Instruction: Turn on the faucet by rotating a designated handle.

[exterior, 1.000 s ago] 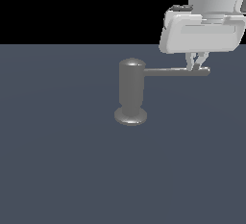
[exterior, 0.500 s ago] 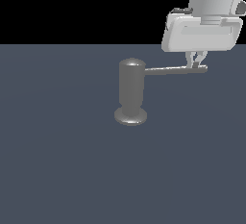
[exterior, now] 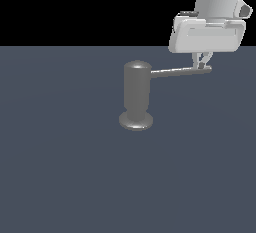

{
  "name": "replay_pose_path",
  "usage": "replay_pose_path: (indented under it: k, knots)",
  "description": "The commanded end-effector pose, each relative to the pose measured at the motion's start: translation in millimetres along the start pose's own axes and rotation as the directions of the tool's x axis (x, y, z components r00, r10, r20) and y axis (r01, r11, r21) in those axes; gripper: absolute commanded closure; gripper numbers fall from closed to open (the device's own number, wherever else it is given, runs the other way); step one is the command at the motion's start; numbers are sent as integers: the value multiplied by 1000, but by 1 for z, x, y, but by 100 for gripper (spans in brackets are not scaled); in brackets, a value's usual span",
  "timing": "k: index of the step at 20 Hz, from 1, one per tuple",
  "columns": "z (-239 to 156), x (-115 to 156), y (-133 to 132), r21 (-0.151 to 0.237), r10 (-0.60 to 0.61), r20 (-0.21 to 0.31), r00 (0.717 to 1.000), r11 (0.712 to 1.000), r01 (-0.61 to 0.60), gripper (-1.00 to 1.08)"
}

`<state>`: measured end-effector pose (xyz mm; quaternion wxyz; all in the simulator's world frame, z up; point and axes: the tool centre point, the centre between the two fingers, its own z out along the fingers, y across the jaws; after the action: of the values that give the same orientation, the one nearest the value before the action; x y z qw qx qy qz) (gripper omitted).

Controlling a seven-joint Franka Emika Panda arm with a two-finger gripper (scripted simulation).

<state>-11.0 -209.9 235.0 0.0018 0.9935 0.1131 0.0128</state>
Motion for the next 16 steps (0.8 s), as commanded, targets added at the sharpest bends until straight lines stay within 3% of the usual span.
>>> replay_pose_path:
  k: [1,16]
  knots:
    - [10,1,9,3,9,15,1000,1000,-9,108]
    - [14,30,38,5,19,23,1000,1000,-19,108]
